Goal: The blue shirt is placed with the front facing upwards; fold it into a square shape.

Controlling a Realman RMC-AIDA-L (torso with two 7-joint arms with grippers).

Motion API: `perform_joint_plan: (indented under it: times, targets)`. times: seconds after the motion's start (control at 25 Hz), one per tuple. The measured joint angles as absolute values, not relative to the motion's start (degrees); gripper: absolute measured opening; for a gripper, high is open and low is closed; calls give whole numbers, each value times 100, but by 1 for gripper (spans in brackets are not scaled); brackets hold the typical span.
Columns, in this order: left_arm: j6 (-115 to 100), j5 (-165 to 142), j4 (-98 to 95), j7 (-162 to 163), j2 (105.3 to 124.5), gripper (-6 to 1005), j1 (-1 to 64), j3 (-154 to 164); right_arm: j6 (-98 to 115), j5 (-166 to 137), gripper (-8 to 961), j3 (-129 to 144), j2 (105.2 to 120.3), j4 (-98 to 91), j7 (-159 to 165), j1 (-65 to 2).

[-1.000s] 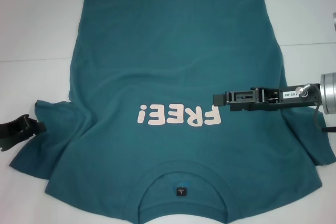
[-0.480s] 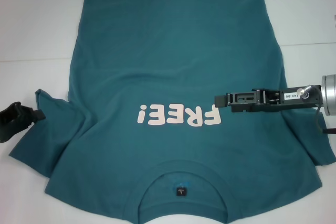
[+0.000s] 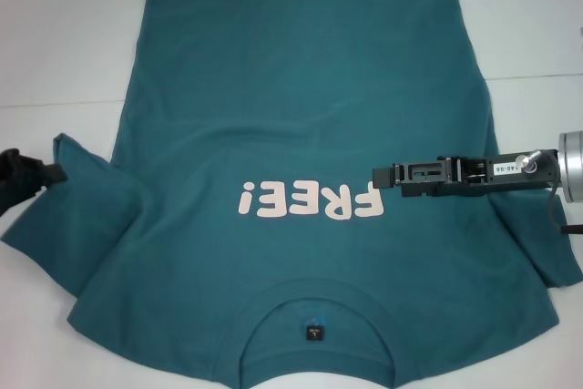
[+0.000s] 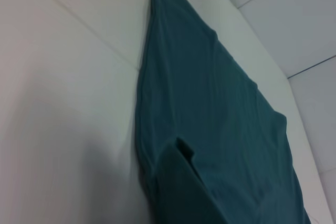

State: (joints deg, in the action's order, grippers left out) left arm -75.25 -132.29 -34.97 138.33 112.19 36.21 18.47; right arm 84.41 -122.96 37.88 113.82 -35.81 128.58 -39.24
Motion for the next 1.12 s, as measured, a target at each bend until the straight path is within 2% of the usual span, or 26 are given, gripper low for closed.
perform_joint_plan:
  times: [0.8,1.12]
  targets:
    - [-7866,-13353,-3944,14339,10918,35,3829,1713,8442,-12296,929,3788,11391,-3577,12872,-3937]
    - [-7786,-13371,-3937,14653,11013,42,3876,2258,8417,-12296,928,3807,11398,-3577,12867,-3924]
